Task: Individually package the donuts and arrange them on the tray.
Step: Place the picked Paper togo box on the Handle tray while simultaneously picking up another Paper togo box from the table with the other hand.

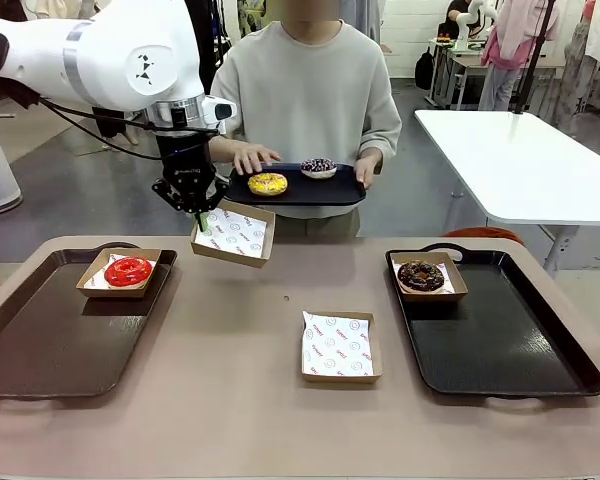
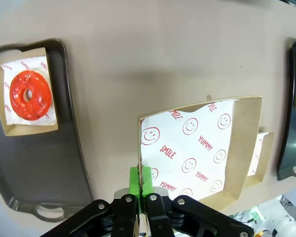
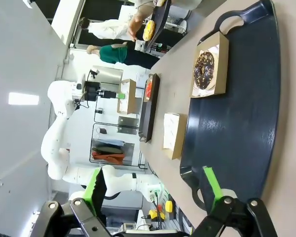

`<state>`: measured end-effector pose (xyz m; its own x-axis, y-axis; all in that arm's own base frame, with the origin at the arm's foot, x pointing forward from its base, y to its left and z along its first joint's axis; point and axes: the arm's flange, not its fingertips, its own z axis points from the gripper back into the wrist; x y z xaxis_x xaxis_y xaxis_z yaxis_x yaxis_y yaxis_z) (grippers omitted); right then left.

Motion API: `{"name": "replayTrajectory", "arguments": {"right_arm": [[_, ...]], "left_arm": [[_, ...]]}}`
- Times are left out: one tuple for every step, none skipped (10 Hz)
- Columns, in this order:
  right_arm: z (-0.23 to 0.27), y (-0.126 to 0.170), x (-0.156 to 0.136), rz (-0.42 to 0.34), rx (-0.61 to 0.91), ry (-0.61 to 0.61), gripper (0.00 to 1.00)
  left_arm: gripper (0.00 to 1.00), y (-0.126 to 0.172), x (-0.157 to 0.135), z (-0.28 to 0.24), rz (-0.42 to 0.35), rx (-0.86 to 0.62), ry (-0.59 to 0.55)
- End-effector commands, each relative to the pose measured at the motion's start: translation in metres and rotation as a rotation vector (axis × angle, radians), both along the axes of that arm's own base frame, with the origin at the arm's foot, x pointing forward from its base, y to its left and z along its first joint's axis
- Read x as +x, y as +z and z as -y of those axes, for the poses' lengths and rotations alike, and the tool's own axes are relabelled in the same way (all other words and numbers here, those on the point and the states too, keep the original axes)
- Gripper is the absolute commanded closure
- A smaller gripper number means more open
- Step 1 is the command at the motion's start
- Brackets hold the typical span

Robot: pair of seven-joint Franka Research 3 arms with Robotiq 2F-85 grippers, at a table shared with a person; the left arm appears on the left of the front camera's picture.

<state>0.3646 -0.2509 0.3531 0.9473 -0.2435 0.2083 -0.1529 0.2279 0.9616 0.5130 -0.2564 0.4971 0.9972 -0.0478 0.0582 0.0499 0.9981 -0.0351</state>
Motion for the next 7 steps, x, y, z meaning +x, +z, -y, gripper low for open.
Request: {"name": "replayTrajectory", "arguments": {"right_arm": [[0.005,0.001,0.005,0.019,0.008,0.014,0.00],[0.004,-0.001,0.004,0.030,0.003,0.018,0.00],[0.000,-0.001,0.002,-0.002,0.000,0.005,0.00],[0.000,-0.001,0.002,-0.002,0.000,0.005,0.00],[0.000,-0.001,0.002,-0.002,0.000,0.005,0.00],[0.000,-0.001,0.002,-0.002,0.000,0.005,0.00],[0.000,-0.001,0.002,-0.002,0.000,0.005,0.00]], "left_arm": [[1.00,0.000,0.018,0.005,0.013,0.021,-0.021],[1.00,-0.003,0.026,0.006,0.006,0.026,-0.032],[1.00,-0.005,0.030,0.007,0.006,0.024,-0.038],[1.00,-0.008,0.034,0.007,-0.002,0.020,-0.037],[1.00,-0.010,0.039,0.004,-0.009,0.010,-0.027],[1.00,-0.013,0.038,0.002,-0.009,-0.006,-0.023],[1.00,-0.015,0.029,-0.001,0.003,-0.023,-0.031]]}}
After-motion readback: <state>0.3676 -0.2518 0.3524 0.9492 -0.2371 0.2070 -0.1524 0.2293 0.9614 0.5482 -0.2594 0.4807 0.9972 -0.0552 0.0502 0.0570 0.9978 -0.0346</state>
